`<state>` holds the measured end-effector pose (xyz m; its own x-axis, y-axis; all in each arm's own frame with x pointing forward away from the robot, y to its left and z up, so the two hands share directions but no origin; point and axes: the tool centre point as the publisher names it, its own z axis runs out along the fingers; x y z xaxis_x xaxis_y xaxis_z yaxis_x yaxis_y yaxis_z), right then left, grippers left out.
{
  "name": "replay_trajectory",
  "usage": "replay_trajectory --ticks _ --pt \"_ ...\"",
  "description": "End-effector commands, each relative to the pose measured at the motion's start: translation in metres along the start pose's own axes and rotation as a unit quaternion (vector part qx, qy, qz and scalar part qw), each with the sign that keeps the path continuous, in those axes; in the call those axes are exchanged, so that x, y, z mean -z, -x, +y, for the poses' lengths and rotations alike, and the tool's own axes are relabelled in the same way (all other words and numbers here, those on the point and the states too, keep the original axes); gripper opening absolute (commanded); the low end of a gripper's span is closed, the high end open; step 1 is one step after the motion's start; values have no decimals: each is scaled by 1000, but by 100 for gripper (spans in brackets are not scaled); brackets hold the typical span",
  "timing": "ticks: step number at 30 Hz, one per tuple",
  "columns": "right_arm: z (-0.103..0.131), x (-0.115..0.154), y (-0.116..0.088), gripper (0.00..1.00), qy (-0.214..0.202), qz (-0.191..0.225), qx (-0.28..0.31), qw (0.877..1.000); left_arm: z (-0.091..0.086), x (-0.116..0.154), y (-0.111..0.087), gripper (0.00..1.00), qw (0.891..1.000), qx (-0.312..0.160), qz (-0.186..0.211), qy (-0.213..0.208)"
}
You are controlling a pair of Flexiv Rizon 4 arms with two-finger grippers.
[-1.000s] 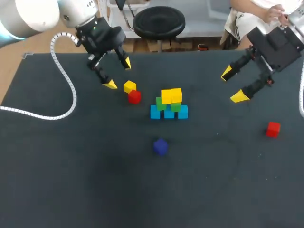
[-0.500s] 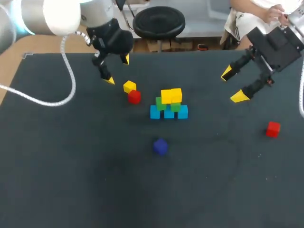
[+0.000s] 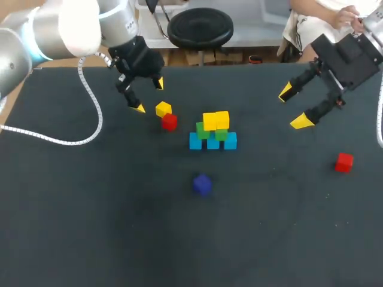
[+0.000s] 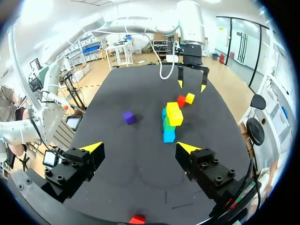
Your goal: Place the blue cubes, place green cubes on the blue cubes, place the yellow cubes on the green cubes, then place the red cubes on the yellow cubes, and place purple cube on the red cubes.
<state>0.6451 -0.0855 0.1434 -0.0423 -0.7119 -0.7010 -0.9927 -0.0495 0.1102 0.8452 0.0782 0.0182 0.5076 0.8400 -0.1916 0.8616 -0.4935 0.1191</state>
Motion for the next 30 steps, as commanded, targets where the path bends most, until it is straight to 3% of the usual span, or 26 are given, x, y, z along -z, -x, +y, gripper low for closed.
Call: replay_trajectory --ticks 1,5,16,26,30 --pt "0 0 0 100 0 -1 1 1000 30 -7 7 100 999 -10 9 -41" --pt "0 0 0 100 0 -1 1 1000 35 -17 10 100 998 -13 16 -66" --pt "0 0 0 100 0 -1 1 1000 25 -32 3 100 990 23 9 -136" --pt "0 0 0 100 0 -1 1 1000 32 -39 -2 100 985 20 14 -170" --pt "0 0 0 100 0 -1 1 1000 33 -41 -13 100 983 24 15 -181"
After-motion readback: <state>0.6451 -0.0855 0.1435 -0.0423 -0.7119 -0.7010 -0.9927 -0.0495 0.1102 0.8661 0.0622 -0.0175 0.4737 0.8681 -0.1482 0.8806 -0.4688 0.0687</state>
